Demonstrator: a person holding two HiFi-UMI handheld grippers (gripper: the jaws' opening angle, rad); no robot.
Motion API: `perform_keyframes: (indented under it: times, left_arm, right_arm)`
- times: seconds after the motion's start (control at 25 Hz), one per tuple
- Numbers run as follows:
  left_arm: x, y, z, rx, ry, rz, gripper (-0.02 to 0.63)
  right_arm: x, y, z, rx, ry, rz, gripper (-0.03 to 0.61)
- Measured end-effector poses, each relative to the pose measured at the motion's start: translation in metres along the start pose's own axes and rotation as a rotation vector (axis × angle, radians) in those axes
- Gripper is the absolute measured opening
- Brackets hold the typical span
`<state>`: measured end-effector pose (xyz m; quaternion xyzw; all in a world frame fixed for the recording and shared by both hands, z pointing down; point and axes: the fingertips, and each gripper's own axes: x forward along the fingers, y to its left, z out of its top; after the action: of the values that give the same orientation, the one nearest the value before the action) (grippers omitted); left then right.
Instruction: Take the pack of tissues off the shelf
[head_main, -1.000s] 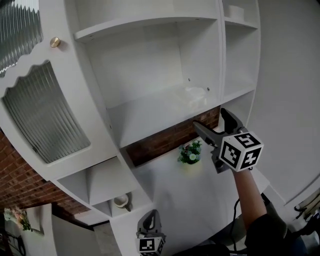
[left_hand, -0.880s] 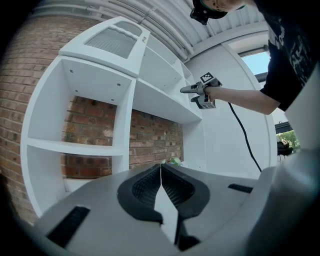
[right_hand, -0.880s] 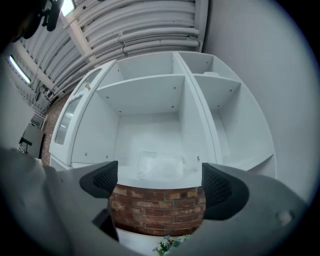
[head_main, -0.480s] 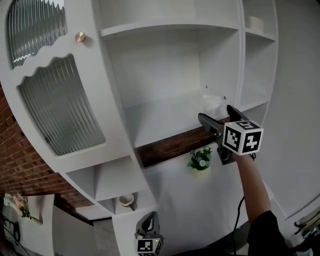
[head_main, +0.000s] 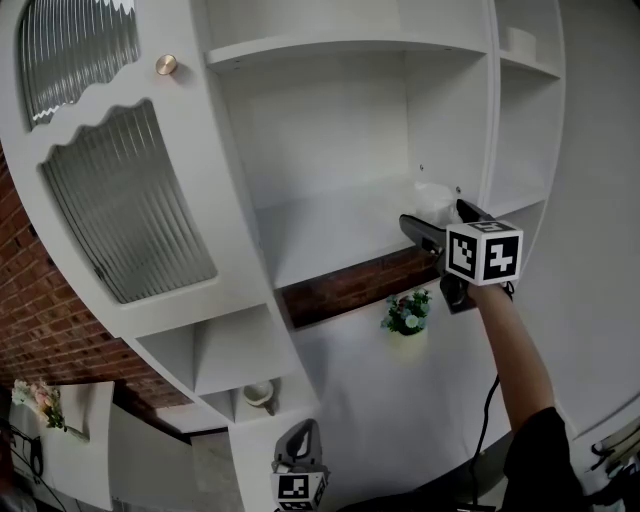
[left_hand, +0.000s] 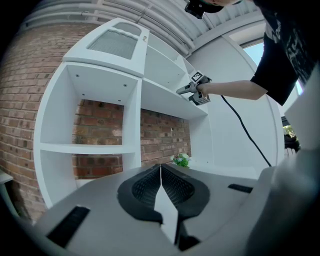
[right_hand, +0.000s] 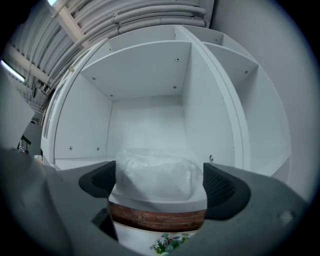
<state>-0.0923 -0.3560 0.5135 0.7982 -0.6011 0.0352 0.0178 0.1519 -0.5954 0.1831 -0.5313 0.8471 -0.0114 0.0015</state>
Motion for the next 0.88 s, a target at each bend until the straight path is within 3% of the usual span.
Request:
perform_keyframes:
  times: [0.16, 0.36, 0.44, 0.68, 0.88]
  left_arm:
    - [-0.004, 0.007, -0.002, -0.001, -0.002, 0.016, 0.011]
    - [-0.005, 0.009, 0.000, 0.001, -0.005, 0.017, 0.012]
    - [-0.005, 0.010, -0.003, 0.015, 0.003, 0.024, 0.011]
    - [-0.013, 0.036, -0.004, -0.015, 0.006, 0.106, 0.012]
    - [-0.016, 0.037, -0.006, -0.028, 0.022, 0.111, 0.011]
  right_arm:
    - [0.009, -0.001, -0.005, 0.030, 0.034, 0.027, 0.523]
    - [0.010, -0.002, -0.007, -0.013, 0.035, 0.004, 0.501]
    - [0.008, -0.003, -0.006, -0.013, 0.016, -0.008, 0.443]
    - [0.005, -0.001, -0.002, -0.003, -0.061, -0.034, 0.394]
    - [-0.001, -0.002, 0.004, 0.034, -0.125, -0.024, 0.367]
